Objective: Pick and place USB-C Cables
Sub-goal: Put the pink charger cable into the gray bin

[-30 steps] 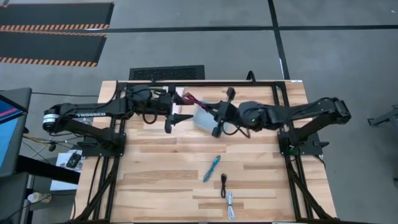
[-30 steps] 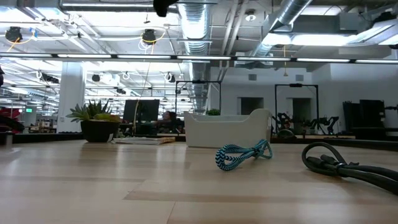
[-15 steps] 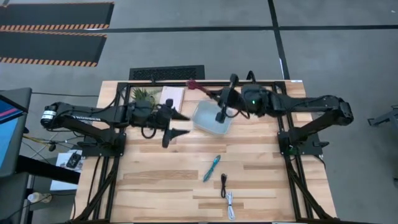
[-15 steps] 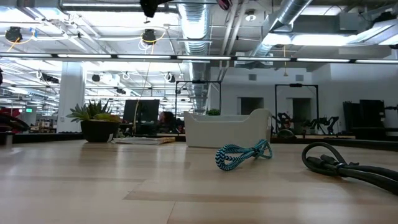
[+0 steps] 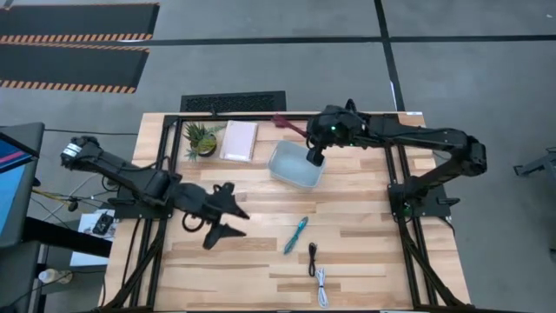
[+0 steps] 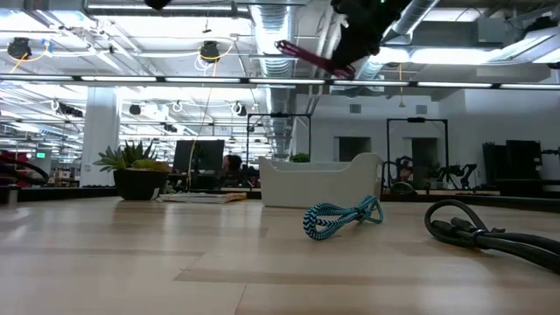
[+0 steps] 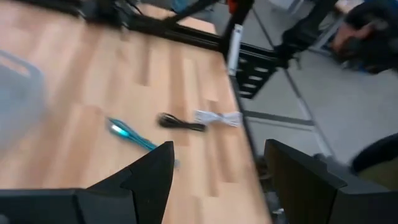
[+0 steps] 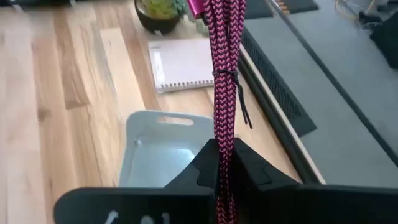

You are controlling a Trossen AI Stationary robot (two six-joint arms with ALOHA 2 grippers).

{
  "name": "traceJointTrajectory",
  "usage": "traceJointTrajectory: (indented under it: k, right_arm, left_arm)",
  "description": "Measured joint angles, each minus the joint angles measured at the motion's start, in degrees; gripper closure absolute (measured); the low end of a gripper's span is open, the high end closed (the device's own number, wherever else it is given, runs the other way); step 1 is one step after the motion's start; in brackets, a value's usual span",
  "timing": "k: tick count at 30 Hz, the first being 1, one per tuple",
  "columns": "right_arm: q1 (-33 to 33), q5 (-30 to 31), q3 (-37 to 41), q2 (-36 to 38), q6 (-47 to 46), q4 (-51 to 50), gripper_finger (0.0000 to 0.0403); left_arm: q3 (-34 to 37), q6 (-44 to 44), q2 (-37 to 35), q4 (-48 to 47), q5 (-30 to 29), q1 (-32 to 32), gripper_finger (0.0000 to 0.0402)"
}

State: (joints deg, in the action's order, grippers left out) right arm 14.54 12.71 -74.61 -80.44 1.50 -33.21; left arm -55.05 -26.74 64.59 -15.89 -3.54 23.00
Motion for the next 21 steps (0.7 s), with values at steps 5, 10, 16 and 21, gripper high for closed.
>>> traceJointTrajectory:
  k: [5, 10, 16, 21]
  right_arm:
    - [0.73, -1.44, -0.06, -1.87, -0.15, -1.66, 0.0365]
    - [1.01, -2.66, -0.06, -5.59, -1.49, -2.58, 0.0365]
    - [0.99, -7.7, -0.04, -12.22, -1.61, -5.81, 0.0365]
    - [0.44, -8.66, -0.06, -16.07, -4.35, -8.01, 0.0365]
  left_arm:
    - [-0.36, -8.53, -0.41, 0.18, 0.75, 5.04, 0.0162]
    - [-0.57, -10.82, -0.43, 0.24, -0.11, 9.15, 0.0162]
    - [-0.57, -12.12, -0.43, 0.2, -3.85, 13.07, 0.0162]
    - [-0.57, -18.28, -0.43, 0.34, -5.12, 14.65, 0.0162]
